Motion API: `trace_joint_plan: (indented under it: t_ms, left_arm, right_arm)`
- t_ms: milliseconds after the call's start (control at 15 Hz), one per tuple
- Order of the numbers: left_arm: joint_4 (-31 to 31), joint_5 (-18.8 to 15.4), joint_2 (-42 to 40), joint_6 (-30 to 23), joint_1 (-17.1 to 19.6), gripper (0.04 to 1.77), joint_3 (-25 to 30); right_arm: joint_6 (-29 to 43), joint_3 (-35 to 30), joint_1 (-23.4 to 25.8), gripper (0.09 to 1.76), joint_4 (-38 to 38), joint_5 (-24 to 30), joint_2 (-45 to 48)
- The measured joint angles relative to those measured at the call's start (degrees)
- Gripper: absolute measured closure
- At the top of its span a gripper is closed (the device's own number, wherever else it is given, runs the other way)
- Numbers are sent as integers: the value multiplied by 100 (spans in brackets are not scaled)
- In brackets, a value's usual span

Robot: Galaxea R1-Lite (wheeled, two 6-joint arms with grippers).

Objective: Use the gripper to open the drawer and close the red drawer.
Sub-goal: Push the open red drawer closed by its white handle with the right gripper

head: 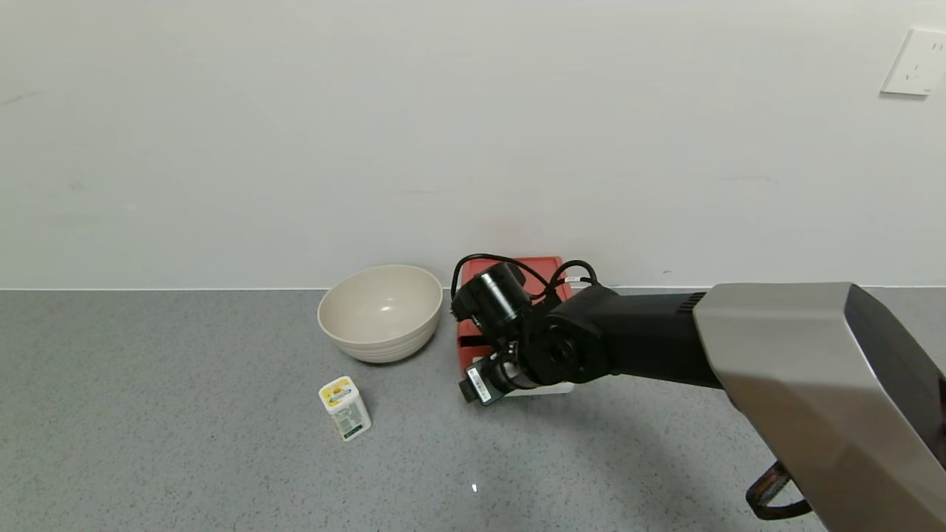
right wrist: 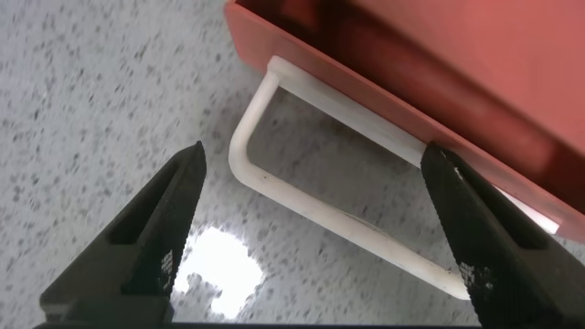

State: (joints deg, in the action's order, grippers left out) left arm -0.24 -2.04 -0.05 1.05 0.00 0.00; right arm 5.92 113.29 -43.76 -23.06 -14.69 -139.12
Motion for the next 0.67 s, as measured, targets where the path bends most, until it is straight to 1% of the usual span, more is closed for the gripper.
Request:
trace_joint_plan:
  t_ms: [333,667]
  left_arm:
    - [0,-7,0,0,0,9,0]
    - [0,-7,0,0,0,9,0]
  right_arm:
    - [-135,0,127,14,449,4,-99]
    - [-150,0,162,14,523,9,-129]
